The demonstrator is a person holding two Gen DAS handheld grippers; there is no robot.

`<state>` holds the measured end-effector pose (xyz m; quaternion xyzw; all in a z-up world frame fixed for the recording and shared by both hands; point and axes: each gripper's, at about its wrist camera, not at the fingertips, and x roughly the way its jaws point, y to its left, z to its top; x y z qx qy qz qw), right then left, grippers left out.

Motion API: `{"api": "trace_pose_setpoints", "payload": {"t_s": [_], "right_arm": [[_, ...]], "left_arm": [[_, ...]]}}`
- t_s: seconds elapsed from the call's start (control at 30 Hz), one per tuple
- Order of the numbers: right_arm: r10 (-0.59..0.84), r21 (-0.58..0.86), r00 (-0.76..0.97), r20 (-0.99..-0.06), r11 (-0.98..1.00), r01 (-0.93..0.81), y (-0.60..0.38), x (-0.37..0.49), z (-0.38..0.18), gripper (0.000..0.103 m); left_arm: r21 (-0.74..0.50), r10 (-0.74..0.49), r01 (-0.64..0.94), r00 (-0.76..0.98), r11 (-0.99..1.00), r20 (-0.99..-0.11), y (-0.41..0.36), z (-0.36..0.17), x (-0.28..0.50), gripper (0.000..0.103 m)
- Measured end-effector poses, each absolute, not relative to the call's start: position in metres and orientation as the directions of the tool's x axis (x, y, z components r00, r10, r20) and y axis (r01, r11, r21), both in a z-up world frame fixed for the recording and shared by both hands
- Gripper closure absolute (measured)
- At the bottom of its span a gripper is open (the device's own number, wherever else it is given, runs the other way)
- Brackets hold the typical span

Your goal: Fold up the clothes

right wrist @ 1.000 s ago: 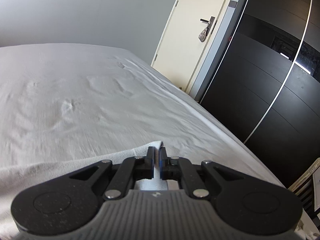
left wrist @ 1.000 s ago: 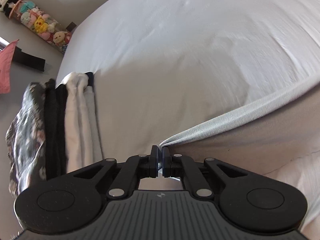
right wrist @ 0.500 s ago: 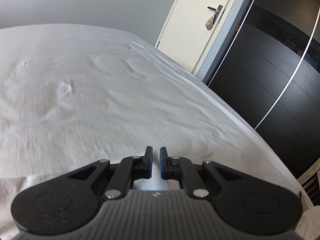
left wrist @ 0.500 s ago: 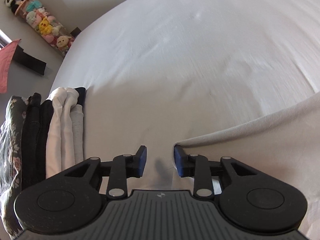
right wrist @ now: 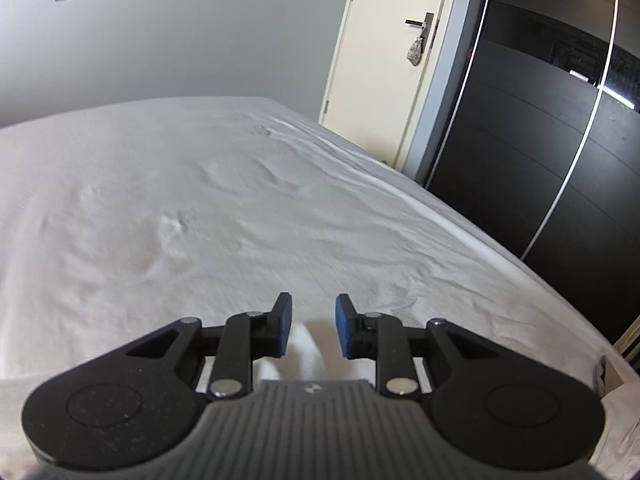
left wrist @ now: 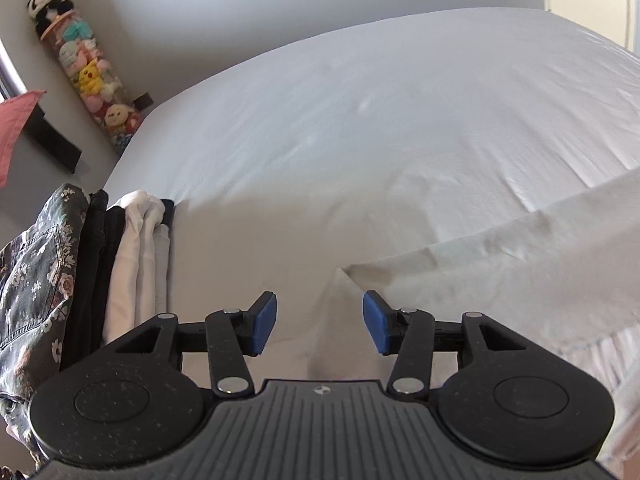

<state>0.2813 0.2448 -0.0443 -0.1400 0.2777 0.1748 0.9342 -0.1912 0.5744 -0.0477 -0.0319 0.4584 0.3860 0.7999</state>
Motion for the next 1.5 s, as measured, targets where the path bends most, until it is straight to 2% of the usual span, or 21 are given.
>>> {"api": "trace_pose_setpoints", "payload": {"t_s": [0.2, 0.47, 0.67, 0.9, 0.97, 1.03, 1.1, 1.2, 1.37, 1.5], "right_arm": [[0.384, -0.029, 0.714, -0.586, 0.87, -0.492, 0.242, 0.235, -0.006, 0.068], [0.535, 0.091, 0.596, -0.599, 0.785, -0.613, 0.256, 0.161, 0.012, 0.066], [0.602, 0.173, 0.458, -0.654, 0.709, -0.684, 0.264, 0.093, -0.038, 0.064], [0.643, 0.361, 0.31, -0.7, 0.694, -0.623, 0.275, 0.049, -0.116, 0.064], [0.651, 0.371, 0.295, -0.699, 0.683, -0.629, 0.278, 0.044, -0.13, 0.064], [0.666, 0.374, 0.278, -0.692, 0.66, -0.651, 0.281, 0.045, -0.136, 0.064], [0.681, 0.373, 0.283, -0.675, 0.647, -0.665, 0.281, 0.047, -0.137, 0.064], [0.693, 0.383, 0.276, -0.667, 0.635, -0.671, 0.279, 0.049, -0.14, 0.064], [0.698, 0.383, 0.272, -0.663, 0.628, -0.678, 0.282, 0.052, -0.141, 0.064], [0.7, 0.38, 0.271, -0.66, 0.623, -0.683, 0.284, 0.054, -0.142, 0.064]], "left_arm": [[0.4, 0.606, -0.542, 0.273, 0.739, -0.747, 0.54, -0.062, -0.201, 0.046], [0.53, 0.652, -0.419, 0.233, 0.737, -0.722, 0.513, -0.1, -0.226, 0.046], [0.624, 0.708, -0.355, 0.203, 0.697, -0.676, 0.507, -0.133, -0.237, 0.046], [0.74, 0.776, -0.236, 0.222, 0.63, -0.59, 0.504, -0.157, -0.225, 0.048], [0.753, 0.784, -0.22, 0.217, 0.62, -0.582, 0.509, -0.161, -0.221, 0.062], [0.766, 0.791, -0.204, 0.211, 0.61, -0.574, 0.515, -0.165, -0.216, 0.088], [0.739, 0.781, -0.251, 0.214, 0.625, -0.587, 0.523, -0.16, -0.215, 0.097], [0.644, 0.749, -0.398, 0.216, 0.653, -0.626, 0.543, -0.137, -0.219, 0.098], [0.393, 0.699, -0.71, 0.194, 0.585, -0.689, 0.601, -0.084, -0.237, 0.1], [0.26, 0.654, -0.835, 0.149, 0.486, -0.741, 0.645, -0.071, -0.253, 0.102]]}}
